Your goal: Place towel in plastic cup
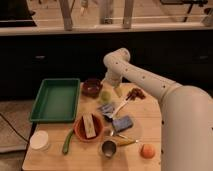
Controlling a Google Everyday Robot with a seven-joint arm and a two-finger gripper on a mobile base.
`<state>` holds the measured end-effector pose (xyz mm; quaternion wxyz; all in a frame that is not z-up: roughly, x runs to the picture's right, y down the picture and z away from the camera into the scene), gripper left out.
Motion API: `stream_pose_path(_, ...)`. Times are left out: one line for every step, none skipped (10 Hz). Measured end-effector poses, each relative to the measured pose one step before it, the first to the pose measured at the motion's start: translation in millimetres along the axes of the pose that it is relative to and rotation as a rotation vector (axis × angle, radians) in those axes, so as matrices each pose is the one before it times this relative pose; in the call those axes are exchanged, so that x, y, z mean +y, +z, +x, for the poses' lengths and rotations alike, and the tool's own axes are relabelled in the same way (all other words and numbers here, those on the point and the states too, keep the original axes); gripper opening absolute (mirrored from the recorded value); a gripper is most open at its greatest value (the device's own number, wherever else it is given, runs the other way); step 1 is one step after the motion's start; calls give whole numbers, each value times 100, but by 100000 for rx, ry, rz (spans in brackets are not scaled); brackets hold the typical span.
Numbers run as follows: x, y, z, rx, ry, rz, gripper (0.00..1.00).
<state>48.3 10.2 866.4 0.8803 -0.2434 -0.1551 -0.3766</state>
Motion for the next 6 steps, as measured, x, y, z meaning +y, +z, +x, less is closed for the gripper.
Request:
stream_pose_path(1, 1, 5, 13, 3, -6, 80)
stream_pose_path(3, 7, -1, -9, 0, -4, 80)
stream_pose_path(37, 128, -34, -155, 12, -116, 80)
stream_pose_path(-8, -21, 10, 24, 5, 28, 80)
stream_pose_path(5, 15, -9, -19, -10, -20, 80)
stream_pose_path(24, -6, 22, 10, 50, 3, 80)
